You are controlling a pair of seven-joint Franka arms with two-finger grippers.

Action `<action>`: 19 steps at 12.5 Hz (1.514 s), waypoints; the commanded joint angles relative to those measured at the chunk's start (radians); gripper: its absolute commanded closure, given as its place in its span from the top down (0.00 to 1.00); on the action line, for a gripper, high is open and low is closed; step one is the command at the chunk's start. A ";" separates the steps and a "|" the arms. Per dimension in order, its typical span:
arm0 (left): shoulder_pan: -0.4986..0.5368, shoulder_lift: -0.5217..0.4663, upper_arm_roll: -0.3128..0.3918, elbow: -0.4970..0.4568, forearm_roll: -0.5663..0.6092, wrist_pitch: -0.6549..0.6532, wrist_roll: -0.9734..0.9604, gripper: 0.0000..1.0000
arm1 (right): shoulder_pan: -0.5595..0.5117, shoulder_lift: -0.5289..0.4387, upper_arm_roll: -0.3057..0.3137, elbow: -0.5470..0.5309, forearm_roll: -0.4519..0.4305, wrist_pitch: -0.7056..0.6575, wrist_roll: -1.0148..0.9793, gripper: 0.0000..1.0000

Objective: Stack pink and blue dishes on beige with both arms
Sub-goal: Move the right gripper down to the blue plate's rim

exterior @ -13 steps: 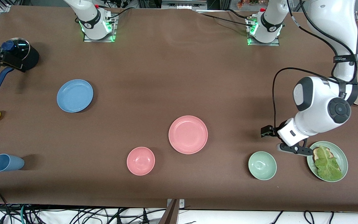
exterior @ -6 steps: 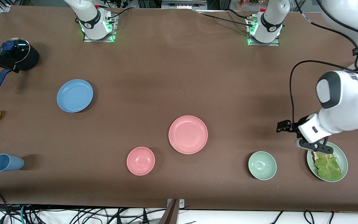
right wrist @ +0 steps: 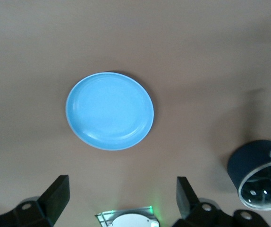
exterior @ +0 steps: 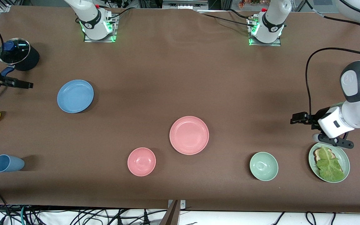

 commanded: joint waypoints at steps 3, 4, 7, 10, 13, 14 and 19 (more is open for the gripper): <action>0.038 -0.069 0.002 0.034 -0.010 -0.134 0.023 1.00 | -0.035 0.031 -0.005 -0.274 0.035 0.355 -0.180 1.00; 0.040 -0.083 0.003 0.034 -0.009 -0.156 0.020 1.00 | -0.044 0.040 -0.005 -0.317 0.058 0.409 -0.224 1.00; 0.051 -0.103 0.003 0.034 0.009 -0.199 0.014 1.00 | -0.145 0.141 -0.005 -0.317 0.242 0.441 -0.478 1.00; 0.064 -0.138 0.000 0.031 0.028 -0.197 0.000 1.00 | -0.187 0.215 -0.005 -0.302 0.353 0.457 -0.592 1.00; 0.069 -0.196 0.000 0.026 0.028 -0.197 0.000 1.00 | -0.196 0.236 -0.005 -0.297 0.365 0.456 -0.592 0.72; 0.072 -0.216 0.002 0.019 0.028 -0.202 0.003 1.00 | -0.196 0.258 -0.005 -0.287 0.380 0.454 -0.592 0.66; 0.080 -0.236 -0.006 0.017 0.025 -0.352 0.014 1.00 | -0.208 0.306 0.000 -0.260 0.410 0.441 -0.594 0.20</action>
